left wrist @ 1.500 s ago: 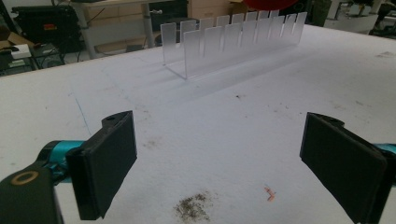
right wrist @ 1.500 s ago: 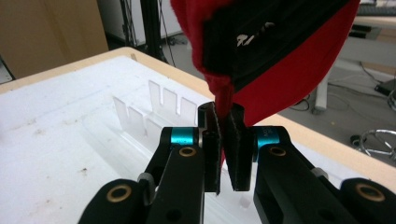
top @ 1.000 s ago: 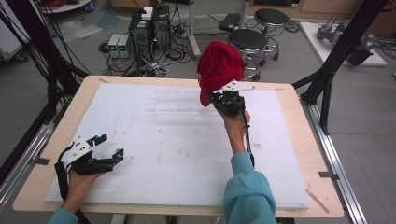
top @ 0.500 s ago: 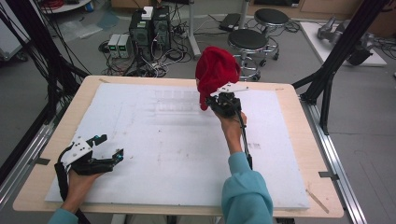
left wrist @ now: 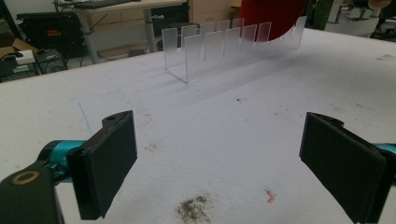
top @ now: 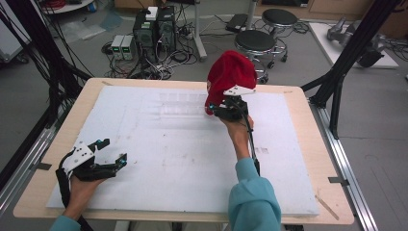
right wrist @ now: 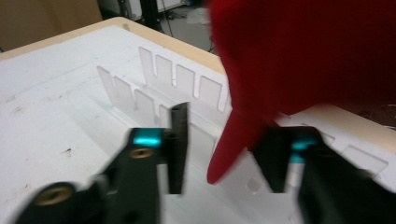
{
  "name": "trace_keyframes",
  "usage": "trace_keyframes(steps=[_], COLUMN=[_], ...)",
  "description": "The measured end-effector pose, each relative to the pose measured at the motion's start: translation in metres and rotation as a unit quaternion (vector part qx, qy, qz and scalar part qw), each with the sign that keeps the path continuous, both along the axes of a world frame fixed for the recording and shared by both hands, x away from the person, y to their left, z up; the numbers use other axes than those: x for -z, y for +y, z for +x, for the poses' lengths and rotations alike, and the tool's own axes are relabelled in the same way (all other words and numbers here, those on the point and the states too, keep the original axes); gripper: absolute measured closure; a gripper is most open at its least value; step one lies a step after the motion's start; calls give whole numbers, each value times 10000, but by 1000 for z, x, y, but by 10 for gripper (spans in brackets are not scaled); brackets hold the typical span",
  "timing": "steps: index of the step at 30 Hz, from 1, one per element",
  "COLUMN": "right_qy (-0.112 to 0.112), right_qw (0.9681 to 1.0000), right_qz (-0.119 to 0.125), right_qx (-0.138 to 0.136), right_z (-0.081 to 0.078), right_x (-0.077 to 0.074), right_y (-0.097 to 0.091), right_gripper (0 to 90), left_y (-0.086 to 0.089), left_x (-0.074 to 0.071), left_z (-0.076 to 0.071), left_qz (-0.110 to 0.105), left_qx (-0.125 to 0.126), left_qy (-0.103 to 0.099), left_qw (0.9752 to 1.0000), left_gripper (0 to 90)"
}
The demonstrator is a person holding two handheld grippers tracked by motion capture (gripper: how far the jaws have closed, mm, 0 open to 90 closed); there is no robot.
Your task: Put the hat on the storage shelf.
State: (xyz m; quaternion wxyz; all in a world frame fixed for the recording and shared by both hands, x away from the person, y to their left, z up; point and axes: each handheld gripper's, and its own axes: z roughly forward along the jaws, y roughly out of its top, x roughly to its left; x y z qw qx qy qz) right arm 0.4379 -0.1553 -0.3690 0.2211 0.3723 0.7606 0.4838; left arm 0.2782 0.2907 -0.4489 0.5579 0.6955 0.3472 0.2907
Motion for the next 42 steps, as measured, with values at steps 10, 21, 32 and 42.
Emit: trace_keyframes(steps=[10,21,32,42], right_qy=[145,-26,-979,-1379], right_qw=[9997,9995,9934,9848], right_qz=[54,204,445,764], right_qx=[212,233,406,725], right_z=[-12,-74,-142,-182], right_x=[-2,-1,-15,34], right_y=[-10,-44,-88,-119], right_gripper=[164,45,40,35], left_y=[1,4,4,4], left_x=[0,1,1,1], left_z=[-1,-1,-2,-5], left_qz=[-77,-180,-215,-256], left_qx=[-23,-56,-160,-196], left_qy=[-30,-66,-100,-212], left_qw=[10000,9998,9996,9993], left_gripper=[116,116,115,116])
